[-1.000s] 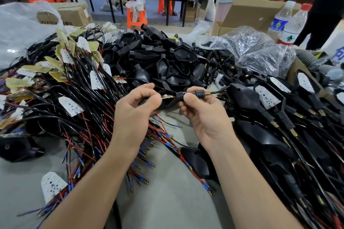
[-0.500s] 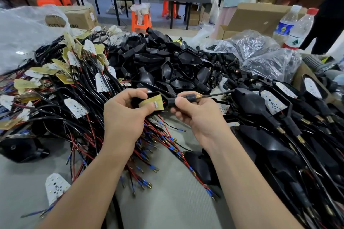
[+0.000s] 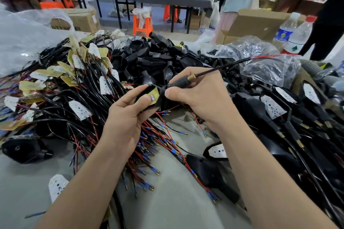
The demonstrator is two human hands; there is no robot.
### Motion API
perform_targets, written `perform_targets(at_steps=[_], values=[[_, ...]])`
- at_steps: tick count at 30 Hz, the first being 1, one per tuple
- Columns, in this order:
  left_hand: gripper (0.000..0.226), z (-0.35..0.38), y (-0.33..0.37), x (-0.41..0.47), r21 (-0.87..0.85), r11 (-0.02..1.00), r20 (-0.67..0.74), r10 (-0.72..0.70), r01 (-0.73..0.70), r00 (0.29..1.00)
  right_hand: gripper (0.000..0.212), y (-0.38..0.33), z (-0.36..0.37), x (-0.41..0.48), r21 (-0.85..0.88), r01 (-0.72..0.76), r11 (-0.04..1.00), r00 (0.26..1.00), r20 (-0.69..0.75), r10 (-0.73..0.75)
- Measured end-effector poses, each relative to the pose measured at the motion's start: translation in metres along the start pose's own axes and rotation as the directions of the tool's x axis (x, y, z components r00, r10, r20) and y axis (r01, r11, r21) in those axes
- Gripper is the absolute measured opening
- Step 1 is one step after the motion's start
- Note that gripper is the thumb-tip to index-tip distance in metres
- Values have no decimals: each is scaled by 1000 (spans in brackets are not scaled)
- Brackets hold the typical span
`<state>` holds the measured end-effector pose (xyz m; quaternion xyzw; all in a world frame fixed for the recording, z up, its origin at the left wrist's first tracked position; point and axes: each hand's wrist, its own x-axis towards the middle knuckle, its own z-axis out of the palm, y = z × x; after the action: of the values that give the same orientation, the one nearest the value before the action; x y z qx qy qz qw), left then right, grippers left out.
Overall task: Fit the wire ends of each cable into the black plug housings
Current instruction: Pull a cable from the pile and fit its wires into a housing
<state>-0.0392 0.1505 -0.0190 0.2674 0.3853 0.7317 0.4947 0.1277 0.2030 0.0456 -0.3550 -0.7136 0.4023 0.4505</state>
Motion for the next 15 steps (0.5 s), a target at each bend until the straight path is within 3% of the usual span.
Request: perform_targets(at_steps=[3,5,10,15], values=[[30,3,0,-6,42,996,214,-88,81,973,16,7,-18,-8,-66,-22,998,996,-92,16],[37,6,-5,-10,125,989,314,-116,80,942,16,19,-26,-21,8,-103,995,983,-152,102],[48,13,-22,-10,486,867,223,2,-114,975,23,46,-17,-46,226,-299,927,940,-99,327],[48,6,-21,-7,471,877,217,-7,-98,976,23,45,-15,-49,547,-354,759,893,-42,447]])
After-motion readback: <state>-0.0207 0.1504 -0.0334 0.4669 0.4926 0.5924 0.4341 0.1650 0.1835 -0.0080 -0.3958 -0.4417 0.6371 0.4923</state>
